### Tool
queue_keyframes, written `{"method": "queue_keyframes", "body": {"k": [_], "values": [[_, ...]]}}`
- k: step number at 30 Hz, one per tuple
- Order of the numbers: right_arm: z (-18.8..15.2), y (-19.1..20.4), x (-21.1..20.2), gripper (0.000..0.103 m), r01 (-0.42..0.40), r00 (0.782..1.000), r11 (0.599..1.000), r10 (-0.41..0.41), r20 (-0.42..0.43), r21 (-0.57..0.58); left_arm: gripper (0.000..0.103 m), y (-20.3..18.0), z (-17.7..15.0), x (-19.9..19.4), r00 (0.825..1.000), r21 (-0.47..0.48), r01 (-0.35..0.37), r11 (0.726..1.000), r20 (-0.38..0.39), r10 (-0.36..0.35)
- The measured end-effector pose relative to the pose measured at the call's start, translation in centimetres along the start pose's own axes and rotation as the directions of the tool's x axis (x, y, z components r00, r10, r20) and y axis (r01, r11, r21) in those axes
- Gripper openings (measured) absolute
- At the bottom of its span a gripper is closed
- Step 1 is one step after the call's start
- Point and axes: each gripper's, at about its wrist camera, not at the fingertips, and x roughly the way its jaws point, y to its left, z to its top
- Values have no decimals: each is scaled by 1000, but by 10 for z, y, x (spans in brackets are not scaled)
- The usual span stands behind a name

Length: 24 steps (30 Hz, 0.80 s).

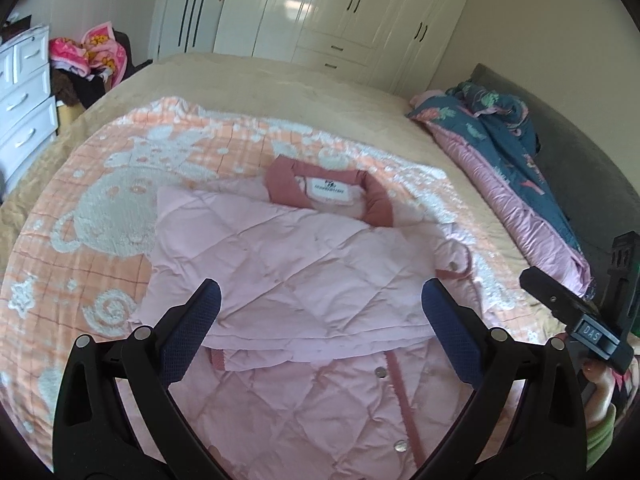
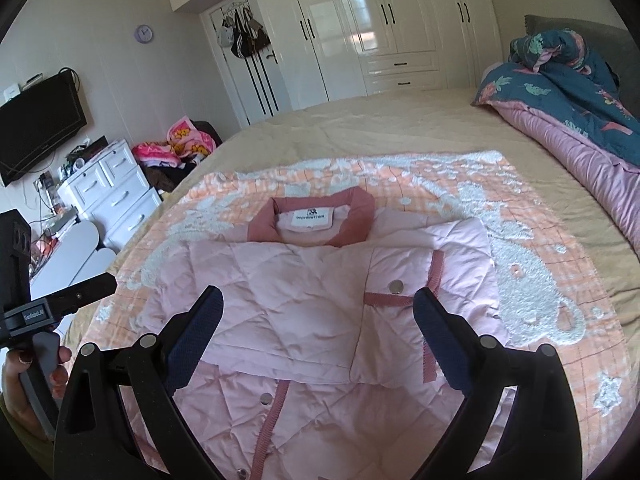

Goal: Fold large clothes

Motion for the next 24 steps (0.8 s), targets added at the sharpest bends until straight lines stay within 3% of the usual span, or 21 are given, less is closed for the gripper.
{"method": "queue_keyframes", "body": {"k": [13,24], "values": [[-14,19,-53,95,-13,999,999,15,35,-39,94,-25,-29,-52,998,28,45,999,33,-46],[-34,32,-99,95,-15,999,999,17,48,-42,94,-29,-61,-93,999,12,34,999,33,-34]]}}
